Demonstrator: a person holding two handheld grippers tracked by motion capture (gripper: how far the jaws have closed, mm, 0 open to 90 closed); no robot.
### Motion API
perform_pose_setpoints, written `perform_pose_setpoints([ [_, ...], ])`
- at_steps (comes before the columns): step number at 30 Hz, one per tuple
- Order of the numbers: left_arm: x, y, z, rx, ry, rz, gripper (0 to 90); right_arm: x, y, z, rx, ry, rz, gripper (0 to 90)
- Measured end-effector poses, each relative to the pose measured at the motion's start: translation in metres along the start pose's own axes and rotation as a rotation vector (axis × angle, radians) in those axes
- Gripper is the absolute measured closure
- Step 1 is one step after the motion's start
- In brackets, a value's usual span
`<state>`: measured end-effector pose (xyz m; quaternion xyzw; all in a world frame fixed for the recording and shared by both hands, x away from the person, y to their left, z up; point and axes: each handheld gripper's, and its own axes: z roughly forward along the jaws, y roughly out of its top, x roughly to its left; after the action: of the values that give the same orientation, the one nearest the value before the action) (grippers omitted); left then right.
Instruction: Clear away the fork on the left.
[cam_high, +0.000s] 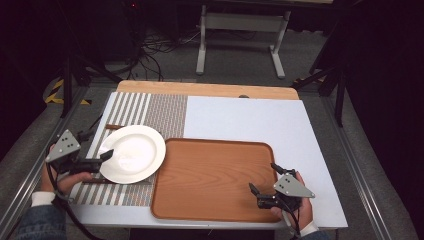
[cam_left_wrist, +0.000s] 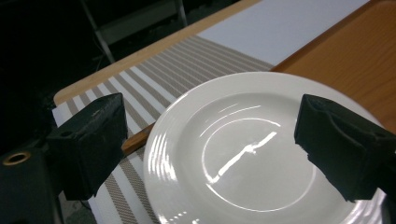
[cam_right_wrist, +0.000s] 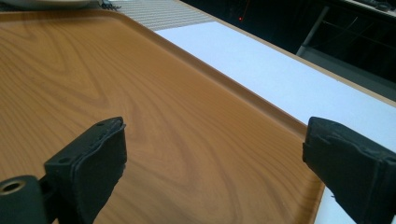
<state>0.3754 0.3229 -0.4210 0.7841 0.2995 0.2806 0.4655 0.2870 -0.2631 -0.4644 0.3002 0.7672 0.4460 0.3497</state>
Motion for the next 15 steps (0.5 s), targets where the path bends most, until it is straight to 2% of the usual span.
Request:
perform_pose_setpoints([
  [1,0.004,0.002,0.004,0.024,0.003,0.007,12.0,0.0,0.0,0.0,0.002,0.0,-0.004,7.1],
  [2,0.004,0.002,0.004,0.024,0.003,0.007,12.3,0.0,0.0,0.0,0.002,0.0,-0.004,7.1],
  [4,0.019,0.007,0.017,0.102,-0.013,0.04,14.6,0.001,0.0,0.001,0.005,0.003,-0.005,7.1],
  [5,0.034,0.011,0.029,0.158,-0.017,0.046,16.3,0.0,-0.001,0.001,0.008,0.003,0.001,7.1],
  [6,0.034,0.011,0.029,0.158,-0.017,0.046,19.2,0.0,-0.001,0.001,0.01,0.005,0.006,7.1],
  [7,0.05,0.015,0.039,0.215,-0.021,0.032,20.7,0.0,-0.001,0.001,0.01,0.006,0.006,7.1],
  [8,0.05,0.015,0.039,0.215,-0.021,0.032,19.8,0.0,-0.001,0.001,0.01,0.006,0.006,7.1],
  [9,0.064,0.02,0.049,0.281,-0.025,0.047,21.9,0.001,-0.001,0.001,0.013,0.01,0.005,7.1],
  [10,0.064,0.02,0.049,0.281,-0.025,0.047,22.2,0.001,-0.001,0.001,0.013,0.01,0.005,7.1],
  [11,0.07,0.022,0.054,0.317,-0.023,0.057,22.2,0.002,-0.001,0.002,0.014,0.011,0.001,7.1],
  [12,0.083,0.025,0.064,0.362,-0.033,0.058,22.0,0.002,-0.001,0.002,0.015,0.013,-0.003,7.1],
  [14,0.091,0.026,0.072,0.424,-0.026,0.074,21.6,0.001,-0.001,0.002,0.015,0.013,0.001,7.1],
  [15,0.091,0.026,0.072,0.424,-0.026,0.074,21.7,0.001,-0.001,0.002,0.015,0.013,0.001,7.1],
])
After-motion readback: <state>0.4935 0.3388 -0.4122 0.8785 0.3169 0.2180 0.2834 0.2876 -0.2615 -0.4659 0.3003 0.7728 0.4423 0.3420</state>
